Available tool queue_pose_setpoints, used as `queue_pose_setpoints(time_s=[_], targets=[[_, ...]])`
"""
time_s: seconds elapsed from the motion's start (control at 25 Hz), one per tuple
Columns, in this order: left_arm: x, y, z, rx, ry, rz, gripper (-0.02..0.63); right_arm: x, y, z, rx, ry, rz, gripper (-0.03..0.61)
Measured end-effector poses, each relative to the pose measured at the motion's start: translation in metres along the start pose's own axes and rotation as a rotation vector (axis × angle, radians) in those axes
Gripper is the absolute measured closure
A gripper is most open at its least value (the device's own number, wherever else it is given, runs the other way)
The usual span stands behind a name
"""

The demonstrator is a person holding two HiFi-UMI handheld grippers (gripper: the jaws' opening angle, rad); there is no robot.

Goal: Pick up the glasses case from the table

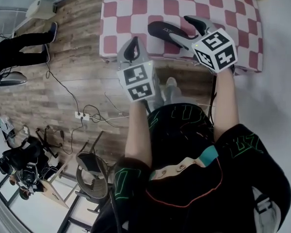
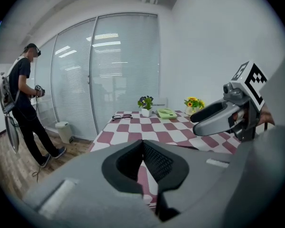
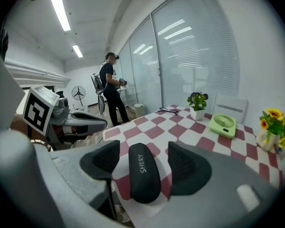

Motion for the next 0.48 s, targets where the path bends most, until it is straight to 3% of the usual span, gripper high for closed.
queue_pose_setpoints(time_s=[0.24, 0.48], targets=[[0.023, -0.018, -0.021, -0.06, 0.011, -0.054, 0.604, 0.032, -0.013, 0.0, -0.058, 0.048, -0.158, 0.265], [0.043, -0.034, -0.019, -0.09, -0.037, -0.104, 0.604, 0.058, -0.032, -0.007, -0.137, 0.092, -0.329, 0.244]])
Point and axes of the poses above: the fingertips, and each gripper's own axes: x forward along the fingers, z to its right, y out of its top, the point moved 3 cm from there along -x, backward along the fingers, and after that the axes turned 3 degrees about z, right-handed, at the moved point
